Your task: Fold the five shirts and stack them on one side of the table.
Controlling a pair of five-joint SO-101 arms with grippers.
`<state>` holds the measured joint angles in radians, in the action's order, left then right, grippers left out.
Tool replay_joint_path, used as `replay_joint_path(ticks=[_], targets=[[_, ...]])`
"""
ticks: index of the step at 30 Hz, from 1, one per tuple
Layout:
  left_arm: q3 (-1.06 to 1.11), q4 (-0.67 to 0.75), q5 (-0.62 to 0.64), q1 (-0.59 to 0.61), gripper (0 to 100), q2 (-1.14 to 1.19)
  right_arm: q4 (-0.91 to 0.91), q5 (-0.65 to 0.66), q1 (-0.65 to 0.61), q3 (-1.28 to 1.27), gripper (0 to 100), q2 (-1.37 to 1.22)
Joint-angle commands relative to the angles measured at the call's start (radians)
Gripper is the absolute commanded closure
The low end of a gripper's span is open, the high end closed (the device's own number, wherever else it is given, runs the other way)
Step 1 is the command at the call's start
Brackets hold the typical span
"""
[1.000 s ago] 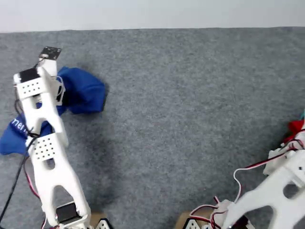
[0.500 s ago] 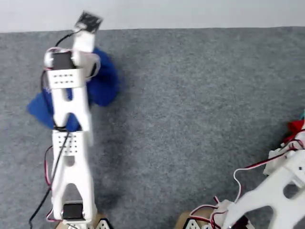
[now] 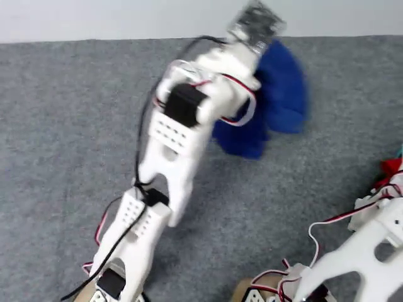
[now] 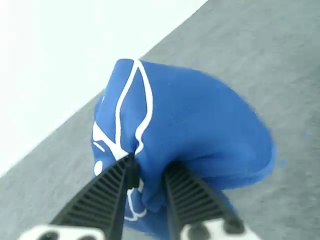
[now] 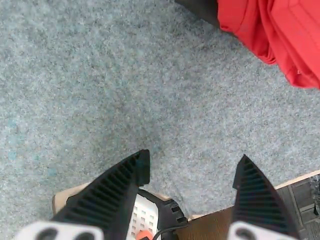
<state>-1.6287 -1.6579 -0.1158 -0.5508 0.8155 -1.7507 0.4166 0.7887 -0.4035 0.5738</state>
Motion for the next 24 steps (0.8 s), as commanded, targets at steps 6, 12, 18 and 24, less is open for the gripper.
replay_joint_path(ticks=[6, 12, 18, 24], targets=[[-0.028, -0.071, 0.008, -0.026, 100, 0.057, -0.038, 0.003, 0.008, -0.034, 72.1, 0.035], [-0.031, -0.095, 0.092, 0.066, 100, 0.178, -0.039, 0.003, 0.013, -0.161, 72.1, 0.036], [-0.027, -0.097, 0.106, 0.147, 100, 0.222, -0.027, 0.002, 0.007, -0.170, 72.1, 0.036], [0.045, -0.097, 0.103, 0.259, 100, 0.227, -0.018, 0.006, 0.007, -0.170, 72.1, 0.036]])
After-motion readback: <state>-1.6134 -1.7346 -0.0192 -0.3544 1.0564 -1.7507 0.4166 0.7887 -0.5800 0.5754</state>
